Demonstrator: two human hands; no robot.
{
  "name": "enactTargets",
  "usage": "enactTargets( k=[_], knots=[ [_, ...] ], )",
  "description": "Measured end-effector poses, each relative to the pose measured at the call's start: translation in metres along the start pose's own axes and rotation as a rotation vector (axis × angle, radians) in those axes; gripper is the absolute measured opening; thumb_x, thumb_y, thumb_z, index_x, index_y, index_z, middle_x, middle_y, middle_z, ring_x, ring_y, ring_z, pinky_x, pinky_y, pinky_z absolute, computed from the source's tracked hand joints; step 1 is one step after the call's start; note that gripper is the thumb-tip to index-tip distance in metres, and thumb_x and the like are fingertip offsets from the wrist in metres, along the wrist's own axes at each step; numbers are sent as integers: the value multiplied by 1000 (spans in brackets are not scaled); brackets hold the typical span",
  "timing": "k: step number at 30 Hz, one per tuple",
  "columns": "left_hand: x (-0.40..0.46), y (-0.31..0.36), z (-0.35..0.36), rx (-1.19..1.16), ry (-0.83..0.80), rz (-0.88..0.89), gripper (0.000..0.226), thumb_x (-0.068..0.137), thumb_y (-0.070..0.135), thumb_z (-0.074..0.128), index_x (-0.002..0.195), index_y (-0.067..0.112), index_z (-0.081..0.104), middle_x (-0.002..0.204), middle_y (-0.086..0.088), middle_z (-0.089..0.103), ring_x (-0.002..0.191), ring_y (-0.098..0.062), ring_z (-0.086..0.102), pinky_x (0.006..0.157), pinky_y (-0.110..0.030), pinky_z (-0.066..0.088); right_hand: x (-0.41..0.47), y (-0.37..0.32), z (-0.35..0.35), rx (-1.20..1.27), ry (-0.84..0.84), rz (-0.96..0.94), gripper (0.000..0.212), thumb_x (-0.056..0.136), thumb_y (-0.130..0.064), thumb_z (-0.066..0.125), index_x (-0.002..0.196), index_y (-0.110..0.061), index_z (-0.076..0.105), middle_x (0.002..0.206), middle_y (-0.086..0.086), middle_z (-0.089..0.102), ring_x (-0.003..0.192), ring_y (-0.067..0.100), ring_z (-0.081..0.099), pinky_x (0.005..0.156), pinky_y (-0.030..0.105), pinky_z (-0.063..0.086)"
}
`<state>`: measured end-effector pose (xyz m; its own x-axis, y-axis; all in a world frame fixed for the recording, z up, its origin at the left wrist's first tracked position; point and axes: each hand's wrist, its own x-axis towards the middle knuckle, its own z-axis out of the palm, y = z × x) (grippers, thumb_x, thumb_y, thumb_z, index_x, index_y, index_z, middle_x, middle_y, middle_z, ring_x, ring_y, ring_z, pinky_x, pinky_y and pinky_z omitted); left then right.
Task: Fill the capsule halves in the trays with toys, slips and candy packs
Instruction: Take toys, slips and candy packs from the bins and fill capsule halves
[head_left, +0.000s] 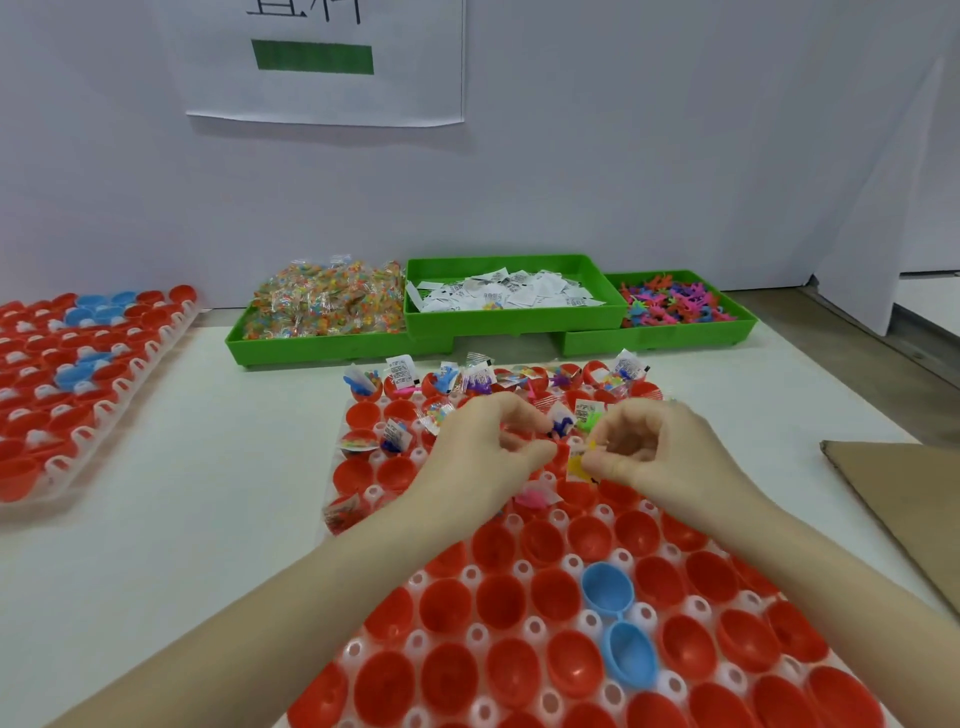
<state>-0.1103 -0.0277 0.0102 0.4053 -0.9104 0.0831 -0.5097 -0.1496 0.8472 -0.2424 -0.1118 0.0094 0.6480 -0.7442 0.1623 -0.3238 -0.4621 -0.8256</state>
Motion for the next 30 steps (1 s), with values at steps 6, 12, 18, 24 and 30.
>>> enactTargets(
  k=[6,12,18,24,30],
  knots=[
    [2,-12,2,213,-1,229,16,86,5,59,97,15,66,78,18,56,75,4,54,73,-3,42,-5,10,8,-113,-10,-17,31,71,-8,76,78,-35,63,67,-11,59,66,4,58,64,10,46],
    [0,-15,-1,63,63,173,22,90,2,53,86,21,63,85,11,63,83,0,59,71,-5,44,-8,9,11,-381,-56,-91,13,75,-25,73,72,-33,63,75,-16,58,76,0,47,64,13,34],
    [0,-12,-26,-75,245,149,35,89,-1,49,75,28,61,76,11,64,73,-3,59,68,-11,46,-4,1,11,-716,-172,-211,8,83,-27,63,89,-27,69,84,-15,42,91,8,39,76,20,29],
    [-1,-18,-47,-128,348,214,35,88,-2,51,76,28,62,73,11,65,67,-3,60,61,-13,47,12,-18,7,-822,-250,-135,22,74,-27,72,96,-28,67,85,-12,66,88,10,59,78,29,45],
    [18,-37,-86,-83,484,224,31,88,-2,51,80,25,64,75,9,64,63,-2,59,64,-11,48,26,-13,-12,-513,-385,-1,33,55,-26,87,75,-36,63,68,-14,63,59,-5,56,63,17,49]
  ],
)
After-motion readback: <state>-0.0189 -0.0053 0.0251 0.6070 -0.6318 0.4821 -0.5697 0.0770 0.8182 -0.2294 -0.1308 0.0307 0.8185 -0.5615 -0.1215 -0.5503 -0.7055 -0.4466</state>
